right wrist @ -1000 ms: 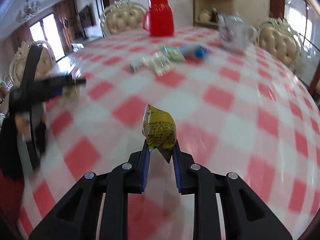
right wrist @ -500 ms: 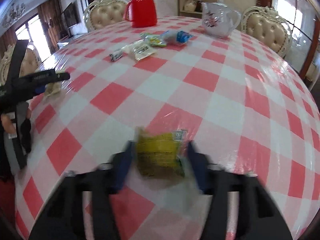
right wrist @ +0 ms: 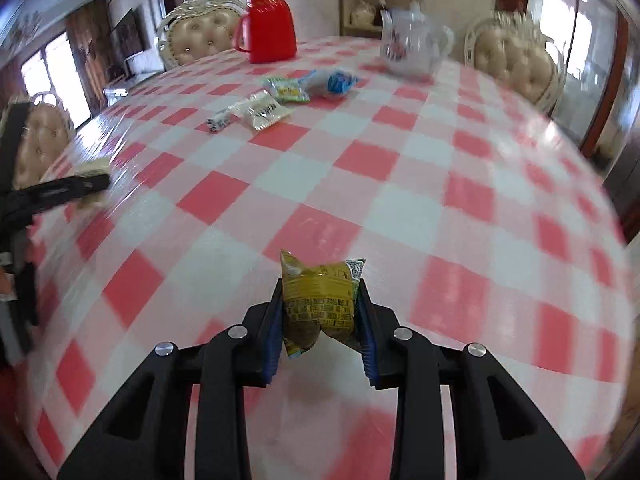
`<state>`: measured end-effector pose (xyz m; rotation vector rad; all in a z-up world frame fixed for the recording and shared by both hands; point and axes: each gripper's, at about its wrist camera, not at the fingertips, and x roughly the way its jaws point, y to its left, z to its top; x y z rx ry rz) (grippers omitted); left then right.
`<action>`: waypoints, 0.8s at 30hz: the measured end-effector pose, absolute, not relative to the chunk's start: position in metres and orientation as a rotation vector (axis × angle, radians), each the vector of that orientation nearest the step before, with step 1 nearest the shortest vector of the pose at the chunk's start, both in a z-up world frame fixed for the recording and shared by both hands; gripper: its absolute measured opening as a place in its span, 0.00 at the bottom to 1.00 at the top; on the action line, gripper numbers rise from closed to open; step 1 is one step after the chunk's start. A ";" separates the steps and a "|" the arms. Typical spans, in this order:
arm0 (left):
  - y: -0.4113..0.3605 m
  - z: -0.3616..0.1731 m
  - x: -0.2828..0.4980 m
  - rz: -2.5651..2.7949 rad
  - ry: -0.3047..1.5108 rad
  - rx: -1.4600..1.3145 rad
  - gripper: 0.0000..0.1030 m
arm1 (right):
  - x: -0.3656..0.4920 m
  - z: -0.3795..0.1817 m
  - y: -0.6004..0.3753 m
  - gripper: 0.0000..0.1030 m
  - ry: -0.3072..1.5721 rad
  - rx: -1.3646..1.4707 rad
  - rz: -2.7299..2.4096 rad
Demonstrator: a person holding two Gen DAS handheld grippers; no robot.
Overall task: Organize snacks
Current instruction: 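Carry both packs to the purple-rimmed bin and open both tools to drop them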
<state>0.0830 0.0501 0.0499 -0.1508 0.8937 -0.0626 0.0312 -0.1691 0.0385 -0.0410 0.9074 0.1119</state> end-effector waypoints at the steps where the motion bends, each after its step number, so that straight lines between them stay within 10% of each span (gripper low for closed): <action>1: 0.052 0.060 0.061 -0.074 0.878 -0.135 0.38 | 0.016 0.050 -0.171 0.31 0.885 -0.066 0.111; 24: 0.213 0.095 -0.173 0.126 0.703 -0.239 0.38 | -0.118 0.112 -0.126 0.31 0.643 -0.062 0.258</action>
